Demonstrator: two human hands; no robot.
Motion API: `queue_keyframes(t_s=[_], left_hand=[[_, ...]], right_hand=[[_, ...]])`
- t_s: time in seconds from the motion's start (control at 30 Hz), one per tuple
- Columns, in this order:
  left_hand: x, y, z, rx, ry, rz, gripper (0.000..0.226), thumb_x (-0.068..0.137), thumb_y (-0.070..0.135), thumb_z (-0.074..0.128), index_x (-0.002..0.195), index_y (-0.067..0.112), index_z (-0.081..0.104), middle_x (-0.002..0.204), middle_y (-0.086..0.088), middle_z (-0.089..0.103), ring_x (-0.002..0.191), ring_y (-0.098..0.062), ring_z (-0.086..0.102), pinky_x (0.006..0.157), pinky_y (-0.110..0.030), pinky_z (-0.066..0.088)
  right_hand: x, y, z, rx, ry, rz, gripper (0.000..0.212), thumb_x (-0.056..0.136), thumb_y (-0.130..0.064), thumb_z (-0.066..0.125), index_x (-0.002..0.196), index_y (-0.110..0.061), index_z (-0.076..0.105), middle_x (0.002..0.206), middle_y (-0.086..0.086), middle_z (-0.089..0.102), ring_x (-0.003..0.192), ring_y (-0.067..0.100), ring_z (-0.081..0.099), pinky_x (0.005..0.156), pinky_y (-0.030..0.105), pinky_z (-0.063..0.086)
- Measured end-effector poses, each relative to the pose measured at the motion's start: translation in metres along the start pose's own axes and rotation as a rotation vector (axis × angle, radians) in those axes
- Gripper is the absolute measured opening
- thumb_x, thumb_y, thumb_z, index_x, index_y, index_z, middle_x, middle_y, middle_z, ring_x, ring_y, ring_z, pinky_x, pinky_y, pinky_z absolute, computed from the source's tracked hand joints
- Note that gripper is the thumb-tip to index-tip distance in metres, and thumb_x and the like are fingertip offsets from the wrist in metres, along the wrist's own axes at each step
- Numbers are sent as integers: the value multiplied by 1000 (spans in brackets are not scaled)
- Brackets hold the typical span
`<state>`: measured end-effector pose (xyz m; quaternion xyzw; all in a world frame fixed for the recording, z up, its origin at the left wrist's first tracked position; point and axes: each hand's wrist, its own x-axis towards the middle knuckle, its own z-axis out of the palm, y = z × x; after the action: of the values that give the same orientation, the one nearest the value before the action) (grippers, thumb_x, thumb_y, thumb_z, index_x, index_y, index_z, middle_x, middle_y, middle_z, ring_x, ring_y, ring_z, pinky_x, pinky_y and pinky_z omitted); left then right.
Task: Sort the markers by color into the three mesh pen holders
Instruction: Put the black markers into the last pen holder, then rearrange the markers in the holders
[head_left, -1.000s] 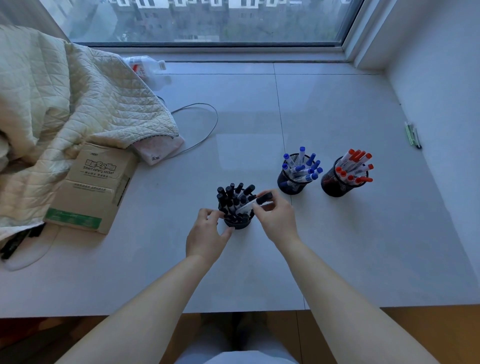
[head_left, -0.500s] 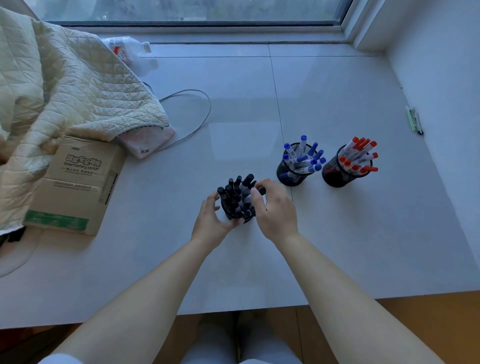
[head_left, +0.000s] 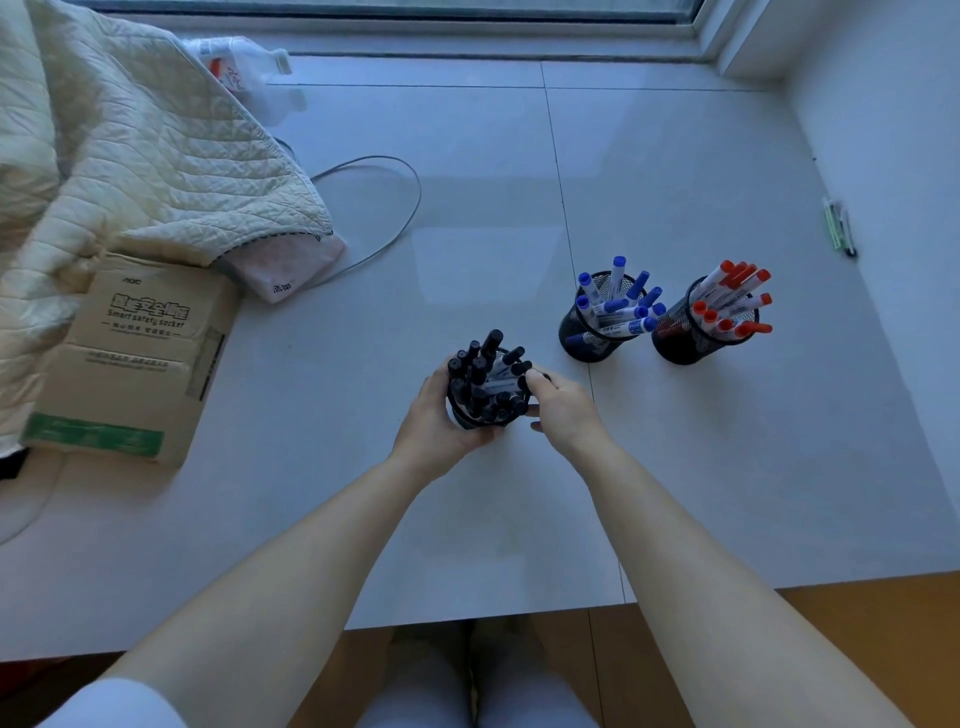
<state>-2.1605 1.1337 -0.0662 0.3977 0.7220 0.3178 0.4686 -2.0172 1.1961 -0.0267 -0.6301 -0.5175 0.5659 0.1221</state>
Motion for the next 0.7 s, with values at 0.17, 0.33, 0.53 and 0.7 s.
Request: queue_keyframes(t_s=[0.17,0.33,0.53,0.7], left_hand=[[2,2,-6,33,50,8,84,51,44,83,122,43,38,122,19,53,117,-12,51,95,-43,47],[-8,4,-18,87,112,-45,76,51,52,78,115,47,37,116,23,54,111,-8,55,87,-40,50],[-15,11,-18,148,142,-93,71,50,61,65,112,47,34,119,19,52,110,-11,54,84,-37,50],[-10,6,-17,114,164,-88,75,54,53,74,119,40,37,121,15,49,113,-12,52,86,-41,50]], right_hand=[[-1,-5,7,4,-74,-16,31,95,-37,36,118,-32,58,117,-1,63,106,19,59,97,41,45],[-8,-2,9,36,-165,-29,33,95,-44,38,118,-30,56,114,-10,61,93,3,59,85,32,46],[-10,5,7,46,-55,-21,35,95,-44,39,121,-25,53,120,-5,57,90,7,59,85,33,47],[-8,-15,21,116,-137,9,38,98,-36,35,134,-30,43,119,-6,54,97,16,59,76,29,47]])
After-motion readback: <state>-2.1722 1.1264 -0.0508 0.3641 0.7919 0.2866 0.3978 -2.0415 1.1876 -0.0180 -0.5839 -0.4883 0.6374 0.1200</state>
